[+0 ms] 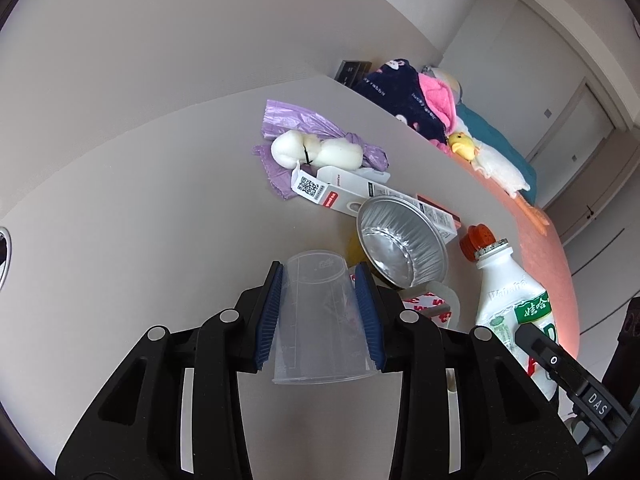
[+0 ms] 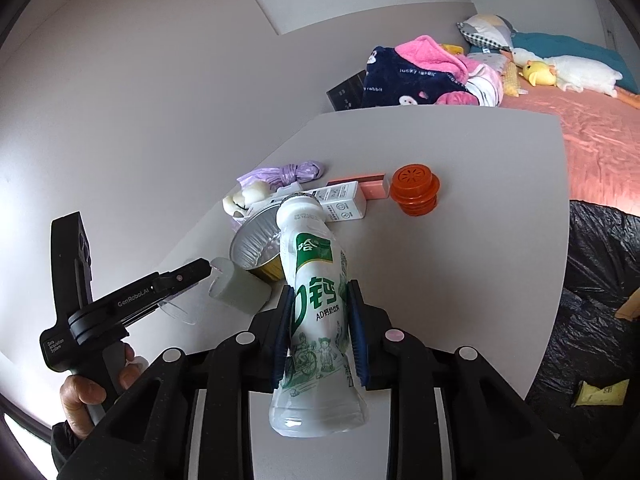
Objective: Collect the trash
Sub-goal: 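Carry cup and bottle over the black trash bag and open both grippers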
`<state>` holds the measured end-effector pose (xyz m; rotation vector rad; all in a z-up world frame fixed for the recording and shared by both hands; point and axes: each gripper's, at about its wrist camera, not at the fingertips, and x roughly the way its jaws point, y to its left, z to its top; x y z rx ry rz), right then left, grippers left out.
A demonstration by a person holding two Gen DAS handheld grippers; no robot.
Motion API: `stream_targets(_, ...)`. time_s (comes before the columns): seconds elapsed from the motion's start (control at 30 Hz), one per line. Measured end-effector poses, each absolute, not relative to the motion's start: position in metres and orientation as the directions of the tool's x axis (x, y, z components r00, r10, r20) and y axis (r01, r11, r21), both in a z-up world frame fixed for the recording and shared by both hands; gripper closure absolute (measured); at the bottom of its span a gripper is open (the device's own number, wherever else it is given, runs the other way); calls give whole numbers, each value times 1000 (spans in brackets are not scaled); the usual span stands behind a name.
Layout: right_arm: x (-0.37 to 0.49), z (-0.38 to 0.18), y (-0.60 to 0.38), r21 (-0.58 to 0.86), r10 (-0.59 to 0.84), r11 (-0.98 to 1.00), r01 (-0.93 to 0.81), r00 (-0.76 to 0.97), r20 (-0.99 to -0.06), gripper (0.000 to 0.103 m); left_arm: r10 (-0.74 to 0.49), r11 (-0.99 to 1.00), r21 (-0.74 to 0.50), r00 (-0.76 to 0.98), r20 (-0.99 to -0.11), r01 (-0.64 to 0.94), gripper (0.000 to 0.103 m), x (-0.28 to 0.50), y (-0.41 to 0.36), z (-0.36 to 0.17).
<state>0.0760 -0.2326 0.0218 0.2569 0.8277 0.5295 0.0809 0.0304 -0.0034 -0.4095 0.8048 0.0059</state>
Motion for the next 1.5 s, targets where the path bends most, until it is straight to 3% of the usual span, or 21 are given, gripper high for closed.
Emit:
stream_targets(0.57,57,54,-287,400,478,872,-282,664,-575,75,-232,928,-371,756,-612,-15,67,71,-21,48)
stream_targets(1.5,33,69,-405,384,286,921,-62,779,-559,74,-453,888,-372,642,-618,269,67,97,-172,54)
